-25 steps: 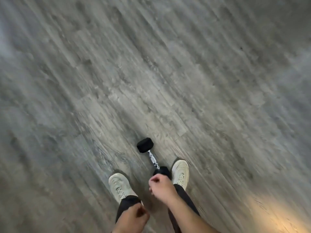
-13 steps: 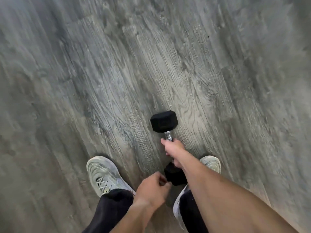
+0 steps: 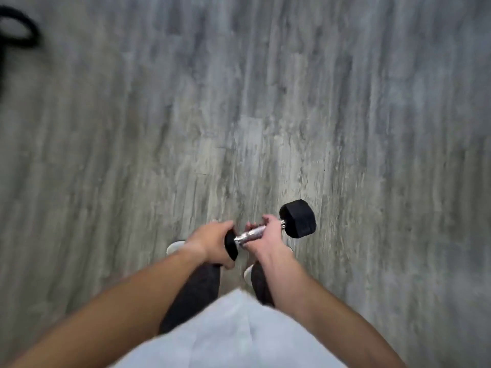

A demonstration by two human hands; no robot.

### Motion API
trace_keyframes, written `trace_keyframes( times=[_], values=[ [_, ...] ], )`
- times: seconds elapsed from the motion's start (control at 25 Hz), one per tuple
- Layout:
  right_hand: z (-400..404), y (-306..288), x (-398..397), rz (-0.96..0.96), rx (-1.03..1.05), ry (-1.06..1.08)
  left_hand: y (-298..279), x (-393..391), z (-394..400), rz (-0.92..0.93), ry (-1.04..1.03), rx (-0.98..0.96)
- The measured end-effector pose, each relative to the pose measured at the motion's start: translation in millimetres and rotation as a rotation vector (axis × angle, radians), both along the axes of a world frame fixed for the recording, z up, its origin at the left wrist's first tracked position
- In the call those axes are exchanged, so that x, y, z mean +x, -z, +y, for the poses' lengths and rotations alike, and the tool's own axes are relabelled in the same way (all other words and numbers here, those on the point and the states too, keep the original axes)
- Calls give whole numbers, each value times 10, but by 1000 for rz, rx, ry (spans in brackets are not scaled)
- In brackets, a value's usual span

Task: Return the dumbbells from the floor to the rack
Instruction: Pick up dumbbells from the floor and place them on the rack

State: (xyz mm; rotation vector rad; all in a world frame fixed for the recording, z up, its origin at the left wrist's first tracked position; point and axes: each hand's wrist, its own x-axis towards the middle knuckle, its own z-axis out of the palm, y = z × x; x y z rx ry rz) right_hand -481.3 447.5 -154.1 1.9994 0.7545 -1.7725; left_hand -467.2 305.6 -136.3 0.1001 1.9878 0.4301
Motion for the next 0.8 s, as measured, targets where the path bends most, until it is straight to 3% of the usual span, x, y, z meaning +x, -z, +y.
trace_keyframes(
  times=[0.16,0.2,0.28,0.36,0.48,0.8],
  values=[
    [-749,-1180,18,200,-26,51,-1101,-160,-845,232,51,8],
    [-968,-1297,38,245,-109,110,-1284,-152,-1078,287,53,-9],
    [-1492,-1536,31,337,-175,13,-1548,-83,-1626,388,55,-74],
    [-2014,-1601,132,275,-308,113,-1724,25,-2127,409,48,-121],
    [-3010,-1677,234,196,-276,-106,-1891,417,-3056,377,-80,-191],
    [-5837,-1620,773,175,-412,-651,-1797,1796,-5401,256,-716,-285]
  ],
)
